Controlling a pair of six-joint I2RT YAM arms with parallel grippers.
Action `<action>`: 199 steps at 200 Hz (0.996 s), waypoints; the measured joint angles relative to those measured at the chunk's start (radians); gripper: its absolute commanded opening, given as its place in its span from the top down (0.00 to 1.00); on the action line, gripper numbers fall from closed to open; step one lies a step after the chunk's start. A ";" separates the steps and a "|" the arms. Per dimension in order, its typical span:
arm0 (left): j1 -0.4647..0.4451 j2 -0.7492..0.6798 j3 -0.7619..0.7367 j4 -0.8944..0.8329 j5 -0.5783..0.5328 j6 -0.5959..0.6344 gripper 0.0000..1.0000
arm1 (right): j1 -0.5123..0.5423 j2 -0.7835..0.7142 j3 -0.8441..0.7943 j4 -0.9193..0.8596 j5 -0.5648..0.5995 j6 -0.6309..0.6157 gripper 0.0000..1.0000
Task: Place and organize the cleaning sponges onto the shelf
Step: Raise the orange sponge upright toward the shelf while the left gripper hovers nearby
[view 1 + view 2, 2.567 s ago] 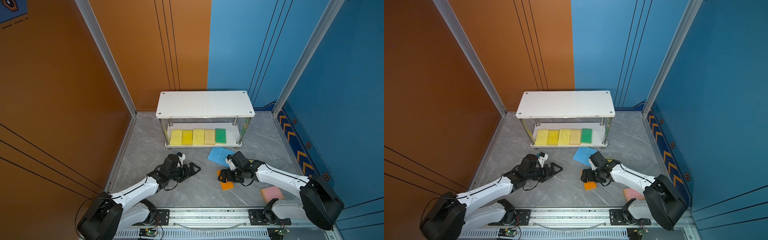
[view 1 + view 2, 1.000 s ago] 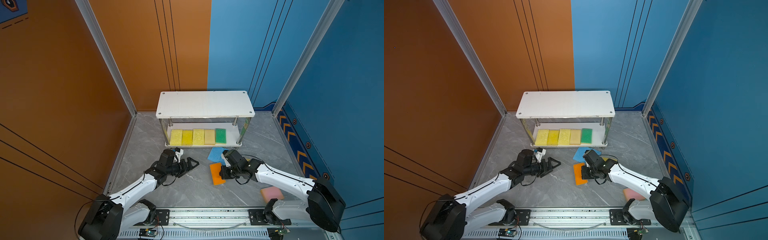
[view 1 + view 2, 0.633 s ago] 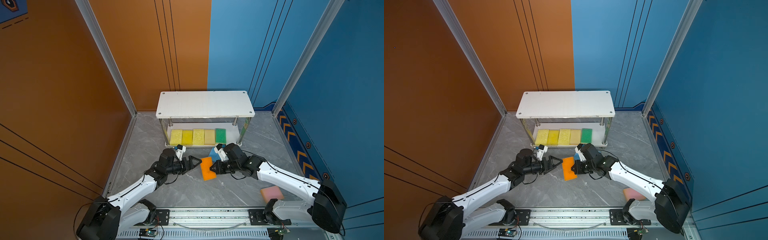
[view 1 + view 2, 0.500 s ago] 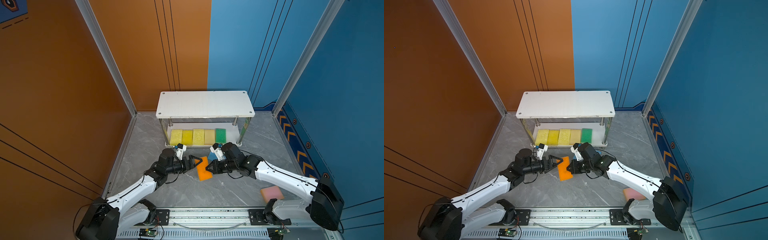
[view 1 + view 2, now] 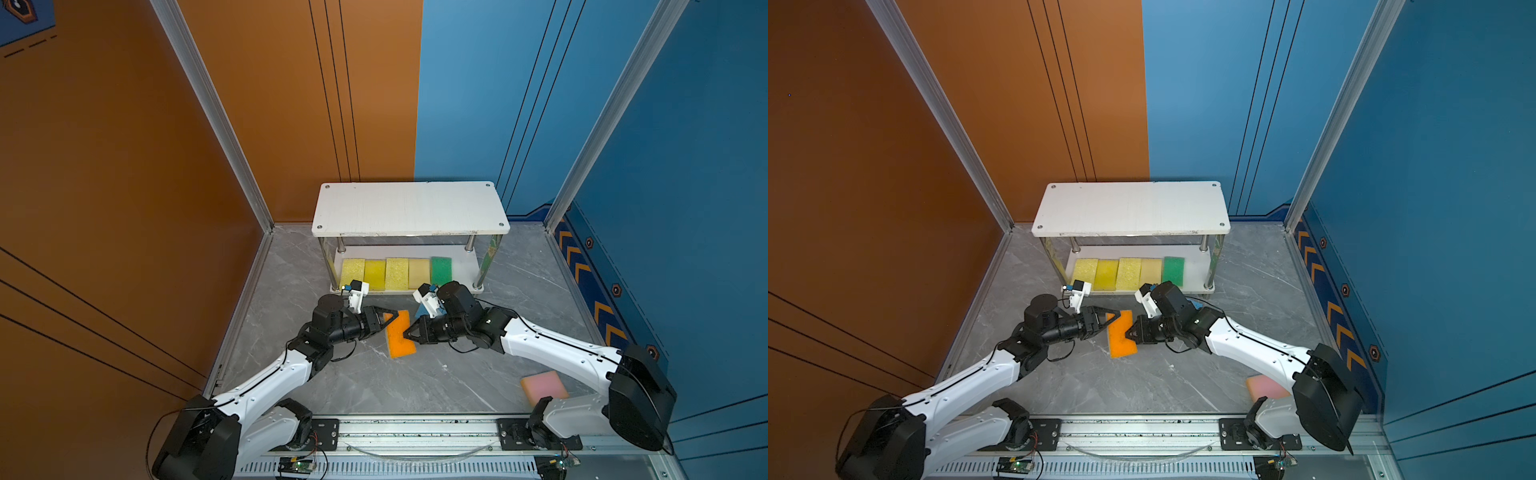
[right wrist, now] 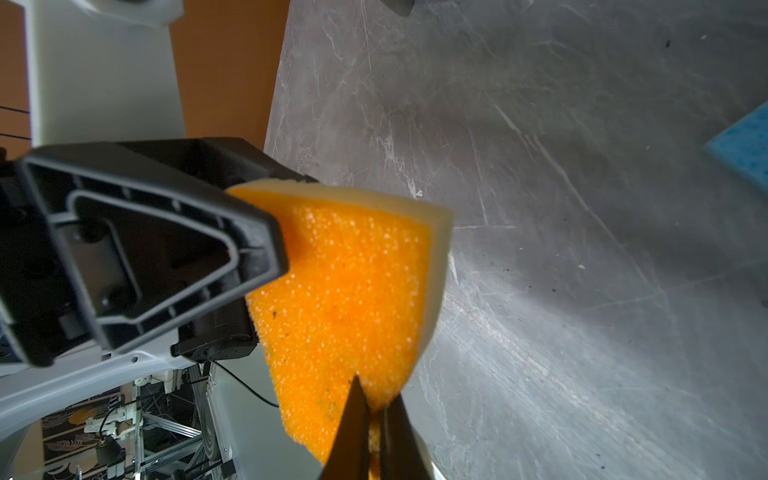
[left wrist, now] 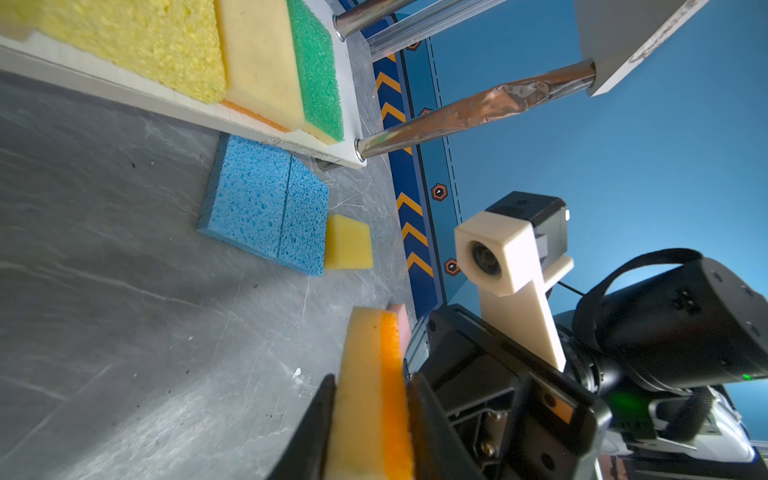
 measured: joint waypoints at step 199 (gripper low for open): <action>0.035 -0.027 0.000 0.058 0.000 -0.066 1.00 | -0.034 -0.090 -0.016 0.047 -0.014 0.037 0.08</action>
